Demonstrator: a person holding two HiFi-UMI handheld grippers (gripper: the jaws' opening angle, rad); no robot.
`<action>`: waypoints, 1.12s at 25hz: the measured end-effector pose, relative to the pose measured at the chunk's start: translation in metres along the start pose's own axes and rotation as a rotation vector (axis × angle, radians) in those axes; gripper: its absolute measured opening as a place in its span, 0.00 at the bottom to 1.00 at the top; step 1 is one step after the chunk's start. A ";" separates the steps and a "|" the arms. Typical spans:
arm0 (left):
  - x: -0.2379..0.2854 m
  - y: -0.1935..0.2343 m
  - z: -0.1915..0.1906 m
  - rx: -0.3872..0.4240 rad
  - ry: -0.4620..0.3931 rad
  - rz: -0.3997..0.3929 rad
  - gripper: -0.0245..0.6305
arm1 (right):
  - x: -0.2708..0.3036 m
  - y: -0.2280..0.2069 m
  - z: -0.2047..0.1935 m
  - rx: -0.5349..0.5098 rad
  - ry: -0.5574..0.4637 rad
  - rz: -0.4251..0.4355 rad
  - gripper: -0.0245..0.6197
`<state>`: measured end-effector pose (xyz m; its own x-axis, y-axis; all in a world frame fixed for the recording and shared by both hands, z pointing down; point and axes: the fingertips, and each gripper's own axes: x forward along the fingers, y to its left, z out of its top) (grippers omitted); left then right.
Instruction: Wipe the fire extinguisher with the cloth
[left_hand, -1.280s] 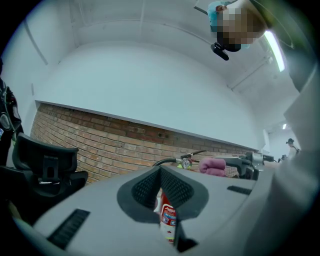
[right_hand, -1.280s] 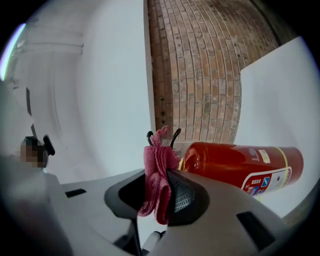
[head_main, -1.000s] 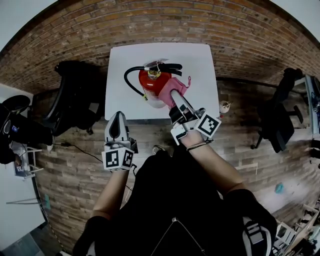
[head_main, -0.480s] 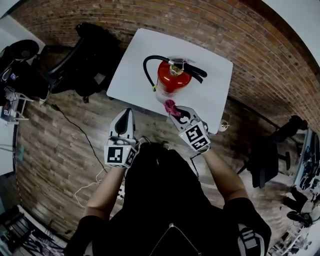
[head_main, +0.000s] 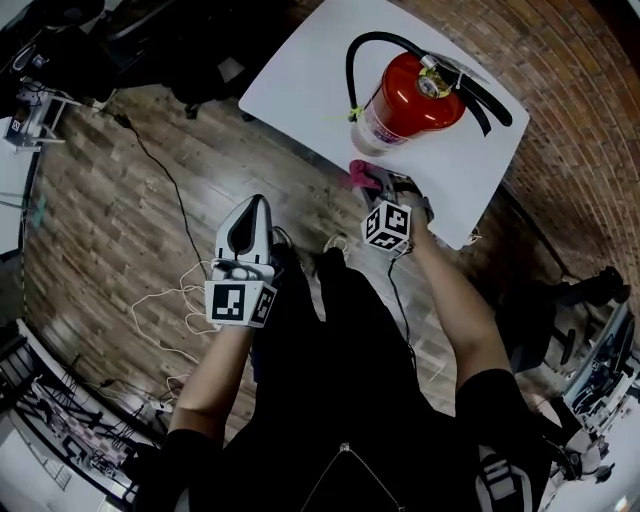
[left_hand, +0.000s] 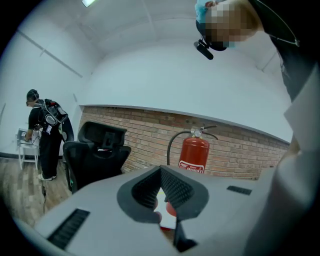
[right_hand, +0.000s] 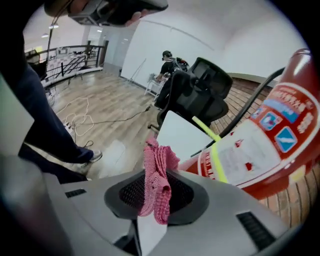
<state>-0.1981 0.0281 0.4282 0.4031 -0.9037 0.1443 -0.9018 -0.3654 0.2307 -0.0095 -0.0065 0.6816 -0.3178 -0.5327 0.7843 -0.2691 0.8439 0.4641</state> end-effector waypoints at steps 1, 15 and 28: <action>-0.003 0.005 -0.006 -0.003 0.008 0.011 0.08 | 0.012 0.005 -0.005 -0.025 0.018 0.007 0.20; -0.018 0.069 -0.040 -0.033 0.052 0.099 0.08 | 0.077 0.010 -0.040 -0.126 0.125 -0.082 0.20; -0.017 0.076 -0.032 -0.042 0.074 0.071 0.08 | 0.051 -0.022 -0.024 -0.159 0.181 -0.295 0.20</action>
<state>-0.2689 0.0231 0.4736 0.3503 -0.9073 0.2324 -0.9218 -0.2901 0.2571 0.0022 -0.0506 0.7213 -0.0777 -0.7465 0.6609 -0.1763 0.6627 0.7278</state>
